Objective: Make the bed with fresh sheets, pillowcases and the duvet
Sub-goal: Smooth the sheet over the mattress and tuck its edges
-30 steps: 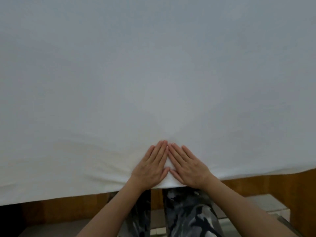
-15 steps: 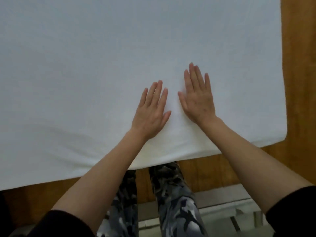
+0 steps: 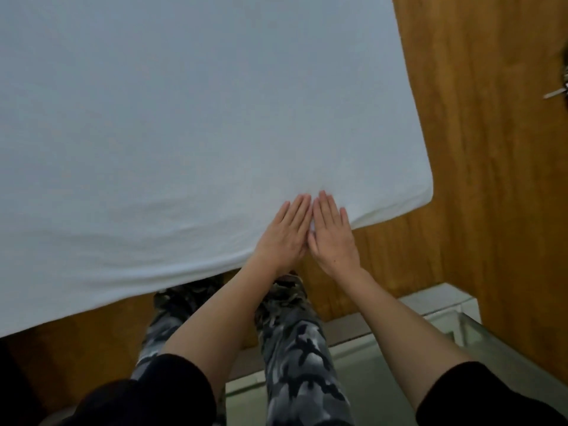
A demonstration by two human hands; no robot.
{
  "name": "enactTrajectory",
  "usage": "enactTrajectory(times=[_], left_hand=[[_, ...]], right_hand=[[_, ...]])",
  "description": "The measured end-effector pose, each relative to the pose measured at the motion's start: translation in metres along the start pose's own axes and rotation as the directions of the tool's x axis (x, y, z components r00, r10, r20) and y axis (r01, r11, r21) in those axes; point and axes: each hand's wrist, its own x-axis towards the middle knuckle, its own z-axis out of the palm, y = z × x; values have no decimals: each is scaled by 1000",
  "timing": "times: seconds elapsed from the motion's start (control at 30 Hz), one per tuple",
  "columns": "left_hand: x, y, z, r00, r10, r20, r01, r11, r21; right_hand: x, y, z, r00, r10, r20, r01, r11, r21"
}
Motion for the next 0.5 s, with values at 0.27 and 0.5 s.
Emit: enactTrajectory(times=[0.27, 0.5], left_hand=[[-82, -5, -119, 973, -98, 207, 129, 981, -142], [-221, -19, -166, 868, -490, 75, 444, 700, -559]], right_hand=[[-53, -20, -122, 985, 123, 119, -161, 904, 396], [-143, -59, -210, 978, 151, 143, -206, 796, 569]])
